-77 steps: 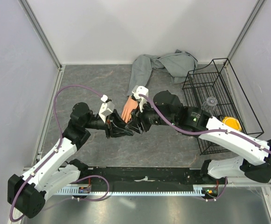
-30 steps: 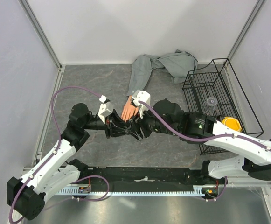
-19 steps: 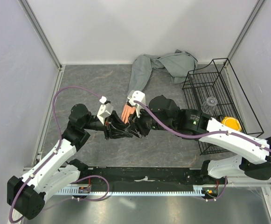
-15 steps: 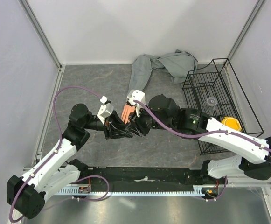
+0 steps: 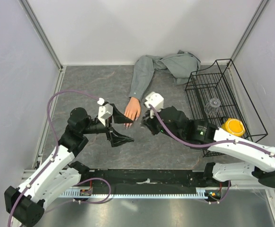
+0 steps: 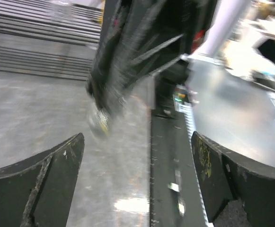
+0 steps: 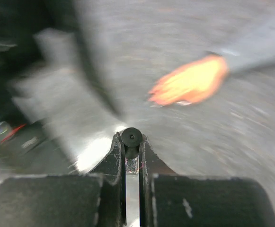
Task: Paint the nails
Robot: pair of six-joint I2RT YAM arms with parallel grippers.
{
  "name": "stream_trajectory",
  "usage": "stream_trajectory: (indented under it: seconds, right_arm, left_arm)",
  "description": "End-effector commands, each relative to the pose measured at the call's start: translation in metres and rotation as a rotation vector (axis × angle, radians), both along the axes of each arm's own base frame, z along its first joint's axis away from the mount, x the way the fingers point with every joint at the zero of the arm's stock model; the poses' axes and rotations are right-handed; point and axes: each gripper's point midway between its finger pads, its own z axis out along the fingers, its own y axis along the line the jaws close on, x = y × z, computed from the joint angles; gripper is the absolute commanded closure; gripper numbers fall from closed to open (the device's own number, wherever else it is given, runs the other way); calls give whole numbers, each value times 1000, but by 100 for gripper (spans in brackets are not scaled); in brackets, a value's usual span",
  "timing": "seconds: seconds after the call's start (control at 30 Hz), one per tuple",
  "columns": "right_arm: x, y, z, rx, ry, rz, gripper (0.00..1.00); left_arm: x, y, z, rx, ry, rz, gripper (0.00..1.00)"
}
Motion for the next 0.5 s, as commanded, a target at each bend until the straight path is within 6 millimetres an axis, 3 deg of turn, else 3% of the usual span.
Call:
stream_trajectory:
  seconds: [0.0,0.07,0.1,0.13,0.17,0.27,0.3,0.33,0.37,0.47]
  right_arm:
    - [55,-71,3,81,-168,-482,100]
    - [74,-96,-26,59,-202,-623,100]
    - [83,-102,-24,134,-210,-682,100]
    - [88,-113,-53,95,-211,-718,100]
    - [102,-130,-63,97,-210,-784,100]
    - [129,-151,-94,137,-182,-878,99]
    - [140,-147,-100,163,-185,-874,97]
    - [149,-156,-113,154,-175,-894,95]
    - [155,-153,-131,128,-148,-890,95]
    - [170,-155,-153,114,-127,-910,97]
  left_arm:
    - [42,24,22,-8,-163,336,0]
    - [52,34,22,-11,-183,430,0]
    - [57,42,27,-23,-200,491,0]
    - [59,45,28,-27,-210,515,0]
    - [60,47,28,-27,-215,532,0]
    - [58,49,31,-34,-227,539,2]
    - [59,49,30,-32,-224,540,2]
    - [59,49,30,-31,-223,537,3]
    - [60,48,29,-28,-220,537,4]
    - [58,48,29,-30,-218,531,5]
